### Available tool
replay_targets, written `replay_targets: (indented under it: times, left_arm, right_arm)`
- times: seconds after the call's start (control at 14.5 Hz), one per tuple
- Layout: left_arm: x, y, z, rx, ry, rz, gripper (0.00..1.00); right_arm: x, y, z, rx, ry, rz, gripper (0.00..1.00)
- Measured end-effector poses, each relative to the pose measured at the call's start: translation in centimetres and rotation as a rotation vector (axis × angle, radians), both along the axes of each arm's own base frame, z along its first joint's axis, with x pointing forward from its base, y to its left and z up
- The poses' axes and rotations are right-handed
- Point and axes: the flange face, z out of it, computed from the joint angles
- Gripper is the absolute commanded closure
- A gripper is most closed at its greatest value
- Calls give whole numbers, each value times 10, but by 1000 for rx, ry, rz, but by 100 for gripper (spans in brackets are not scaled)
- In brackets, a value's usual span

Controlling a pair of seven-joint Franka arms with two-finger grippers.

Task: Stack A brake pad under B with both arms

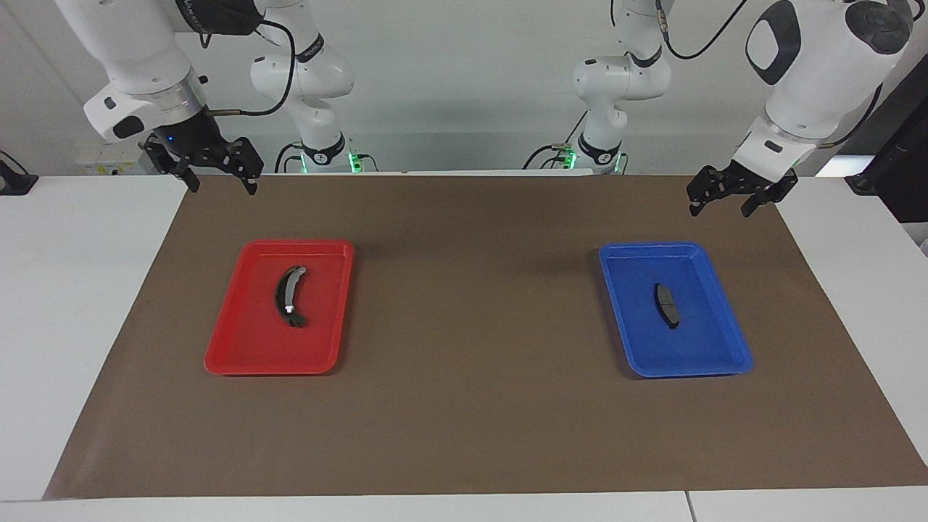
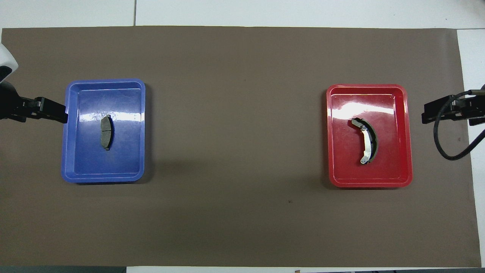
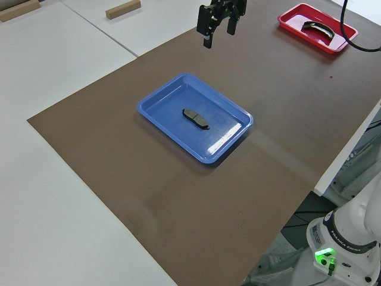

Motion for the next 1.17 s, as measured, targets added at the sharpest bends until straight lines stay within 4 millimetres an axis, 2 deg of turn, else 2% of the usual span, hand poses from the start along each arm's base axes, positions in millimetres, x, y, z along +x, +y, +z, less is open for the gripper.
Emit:
replay_targets:
  times: [0.21, 0.41, 0.76, 0.89, 1.17]
  left_arm:
    - [-3, 0, -21, -1, -15, 0, 2]
    - [2, 0, -47, -3, -51, 0, 2]
    - [15, 0, -127, -7, -81, 0, 2]
    - [24, 0, -159, -8, -80, 1, 2]
    - [37, 10, -219, -9, -92, 16, 2]
  right_arm:
    - [0, 0, 0, 0, 0, 0, 0]
    - [0, 0, 0, 0, 0, 0, 0]
    - [4, 0, -6, 0, -31, 1, 1]
    - [8, 3, -30, 1, -66, 8, 1]
    - [10, 11, -118, 26, -74, 15, 1]
